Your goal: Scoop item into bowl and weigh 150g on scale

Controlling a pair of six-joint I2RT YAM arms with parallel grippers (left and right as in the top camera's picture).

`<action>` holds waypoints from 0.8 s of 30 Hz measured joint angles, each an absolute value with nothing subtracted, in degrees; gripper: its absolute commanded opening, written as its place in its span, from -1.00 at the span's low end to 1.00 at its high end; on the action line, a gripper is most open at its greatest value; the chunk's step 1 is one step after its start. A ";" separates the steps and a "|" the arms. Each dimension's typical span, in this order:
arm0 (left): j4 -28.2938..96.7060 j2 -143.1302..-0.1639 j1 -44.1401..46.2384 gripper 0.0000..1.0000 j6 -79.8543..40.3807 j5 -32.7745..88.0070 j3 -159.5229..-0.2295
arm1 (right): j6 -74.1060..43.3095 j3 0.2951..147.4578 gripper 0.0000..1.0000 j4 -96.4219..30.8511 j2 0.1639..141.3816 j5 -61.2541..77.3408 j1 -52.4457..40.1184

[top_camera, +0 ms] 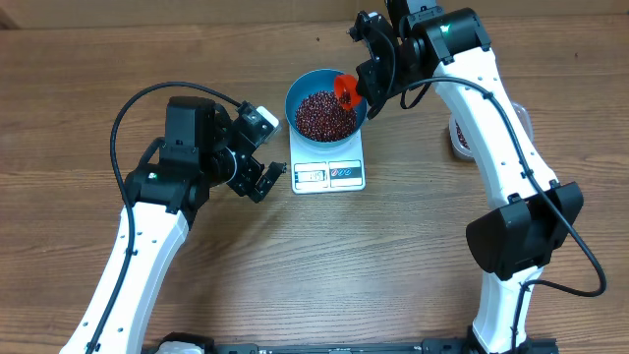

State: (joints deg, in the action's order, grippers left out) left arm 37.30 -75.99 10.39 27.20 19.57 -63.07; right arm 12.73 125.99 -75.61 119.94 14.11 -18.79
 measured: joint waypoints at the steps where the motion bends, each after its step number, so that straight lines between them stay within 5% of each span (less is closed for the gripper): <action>1: 37.30 -75.99 10.39 0.99 27.20 19.57 -63.07 | 12.75 125.99 -0.93 -75.59 119.94 13.96 -18.79; 24: 37.30 -75.99 10.39 0.99 27.20 19.57 -63.07 | 14.68 125.99 -0.93 -74.61 119.94 11.75 -19.27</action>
